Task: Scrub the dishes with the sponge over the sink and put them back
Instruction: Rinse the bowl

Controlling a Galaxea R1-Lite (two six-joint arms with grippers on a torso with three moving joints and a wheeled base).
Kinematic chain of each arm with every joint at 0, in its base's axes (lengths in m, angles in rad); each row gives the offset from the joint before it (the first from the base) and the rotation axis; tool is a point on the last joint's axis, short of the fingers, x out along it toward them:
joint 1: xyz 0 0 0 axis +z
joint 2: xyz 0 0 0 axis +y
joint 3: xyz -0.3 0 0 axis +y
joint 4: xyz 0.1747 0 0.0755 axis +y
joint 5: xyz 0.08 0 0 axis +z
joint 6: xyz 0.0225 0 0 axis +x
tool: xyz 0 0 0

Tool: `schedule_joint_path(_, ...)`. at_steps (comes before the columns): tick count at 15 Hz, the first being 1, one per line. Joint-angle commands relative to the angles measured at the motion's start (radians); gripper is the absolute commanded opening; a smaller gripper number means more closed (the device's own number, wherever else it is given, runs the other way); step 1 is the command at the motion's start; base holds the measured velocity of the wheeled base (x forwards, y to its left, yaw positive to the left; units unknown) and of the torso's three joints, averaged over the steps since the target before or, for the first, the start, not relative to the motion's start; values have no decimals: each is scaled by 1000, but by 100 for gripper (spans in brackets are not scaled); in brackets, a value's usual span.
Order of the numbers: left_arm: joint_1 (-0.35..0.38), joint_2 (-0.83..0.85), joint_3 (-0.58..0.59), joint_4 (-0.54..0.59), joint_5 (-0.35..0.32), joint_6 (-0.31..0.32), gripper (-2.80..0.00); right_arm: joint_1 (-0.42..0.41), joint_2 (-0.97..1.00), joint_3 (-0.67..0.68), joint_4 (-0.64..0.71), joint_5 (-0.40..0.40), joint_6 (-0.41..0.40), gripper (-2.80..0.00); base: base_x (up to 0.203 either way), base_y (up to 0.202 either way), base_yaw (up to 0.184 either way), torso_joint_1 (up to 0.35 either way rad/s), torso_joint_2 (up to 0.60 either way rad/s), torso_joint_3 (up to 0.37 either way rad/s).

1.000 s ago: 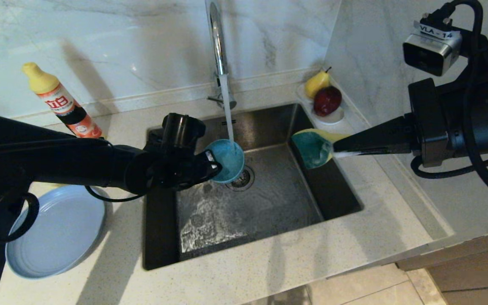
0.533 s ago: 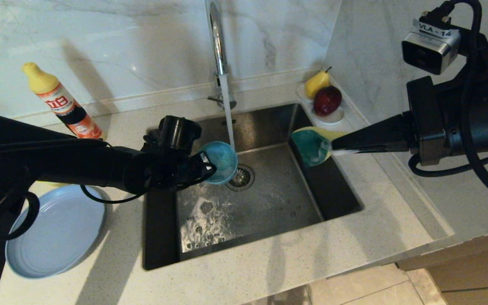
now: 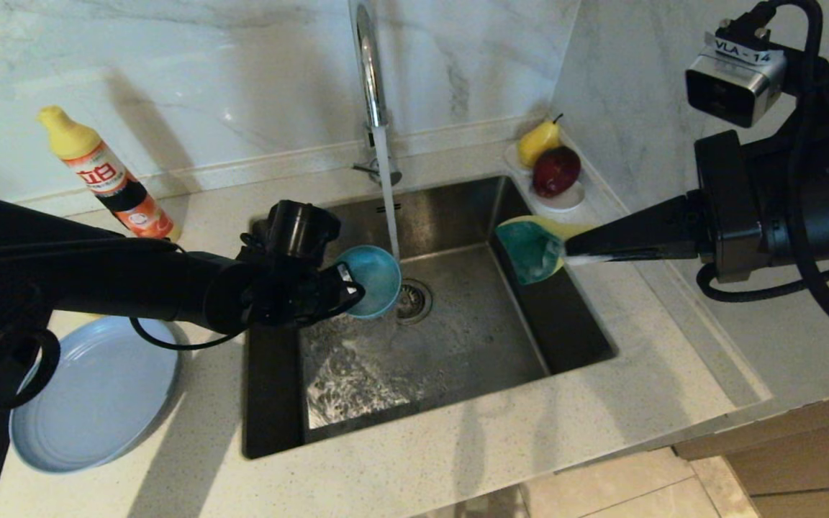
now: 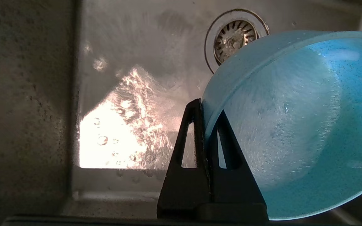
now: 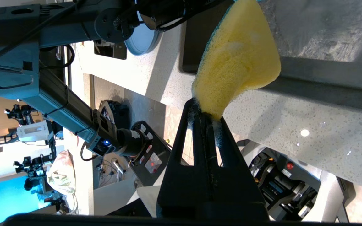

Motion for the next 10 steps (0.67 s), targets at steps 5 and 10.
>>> schedule_joint_path(5,-26,22,-7,-8,-6,-8,-280,0,-3,8,3,4,3,-280,0,0,0,0,0,0)
schedule_joint_path(10,-35,28,-23,-5,-9,-12,-280,0,-2,22,-3,4,1,-280,0,0,0,0,0,0)
